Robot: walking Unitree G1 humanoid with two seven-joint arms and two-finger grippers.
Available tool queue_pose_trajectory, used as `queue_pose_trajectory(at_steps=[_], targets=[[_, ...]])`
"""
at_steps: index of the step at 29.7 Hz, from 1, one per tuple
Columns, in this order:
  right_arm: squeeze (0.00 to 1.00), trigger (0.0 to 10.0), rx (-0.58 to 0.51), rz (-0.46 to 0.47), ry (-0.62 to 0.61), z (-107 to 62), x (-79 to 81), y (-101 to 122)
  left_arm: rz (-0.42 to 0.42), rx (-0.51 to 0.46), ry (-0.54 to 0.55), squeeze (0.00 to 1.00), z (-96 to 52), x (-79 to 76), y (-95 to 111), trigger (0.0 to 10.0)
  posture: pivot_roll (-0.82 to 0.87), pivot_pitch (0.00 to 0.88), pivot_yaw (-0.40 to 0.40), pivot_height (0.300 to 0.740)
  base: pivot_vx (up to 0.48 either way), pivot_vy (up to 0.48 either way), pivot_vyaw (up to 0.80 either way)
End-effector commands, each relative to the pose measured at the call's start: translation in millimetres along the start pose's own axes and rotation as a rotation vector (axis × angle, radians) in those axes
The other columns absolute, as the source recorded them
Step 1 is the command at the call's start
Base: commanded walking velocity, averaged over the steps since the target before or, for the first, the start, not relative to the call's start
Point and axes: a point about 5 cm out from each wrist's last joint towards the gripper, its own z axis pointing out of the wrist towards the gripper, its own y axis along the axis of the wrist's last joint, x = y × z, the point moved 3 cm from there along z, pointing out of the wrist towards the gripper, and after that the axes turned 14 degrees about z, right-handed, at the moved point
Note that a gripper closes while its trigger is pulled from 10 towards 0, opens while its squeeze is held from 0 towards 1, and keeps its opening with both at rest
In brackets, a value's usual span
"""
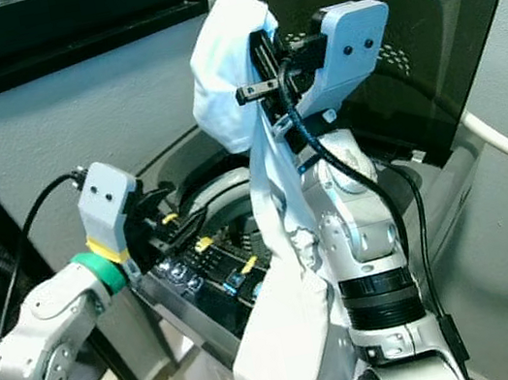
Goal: Clothes washing
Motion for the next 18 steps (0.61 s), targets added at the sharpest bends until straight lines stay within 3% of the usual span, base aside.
queue_pose_trajectory(at_steps=[1,2,6,7,8,12,18], targets=[[0.0,10.0,-0.007,0.038,0.047,5.3,11.3,3,-0.017,0.004,-0.03,0.0,3.3,-3.1,-3,10.0,-0.05,0.06,0.088,0.74,0.0,0.0,0.0],[0.0,10.0,-0.014,0.09,0.062,10.6,15.6,4,-0.059,-0.008,-0.089,0.0,8.7,-8.8,-5,10.0,-0.05,0.064,0.085,0.74,0.0,0.0,0.0],[0.0,10.0,-0.02,0.136,0.086,16.5,21.0,6,-0.102,-0.028,-0.184,0.0,13.5,-17.0,-5,10.0,-0.05,0.066,0.084,0.74,0.0,0.0,0.0],[0.0,10.0,-0.024,0.168,0.133,22.2,30.4,10,-0.092,-0.027,-0.266,0.0,19.3,-23.0,-9,10.0,-0.06,0.069,0.082,0.74,0.0,0.0,0.0],[0.0,10.0,-0.024,0.168,0.133,22.2,30.4,10,-0.092,-0.027,-0.266,0.0,19.3,-23.0,-9,10.0,-0.06,0.069,0.082,0.74,0.0,0.0,0.0],[0.0,10.0,-0.016,0.191,0.174,24.7,37.7,13,-0.071,-0.074,-0.447,0.0,22.0,-39.1,0,10.0,-0.08,0.076,0.085,0.74,0.0,0.0,0.0],[0.0,10.0,-0.01,0.192,0.173,24.2,37.9,12,-0.047,-0.084,-0.515,0.0,21.3,-46.3,4,10.0,-0.08,0.079,0.088,0.74,0.0,0.0,0.0]])
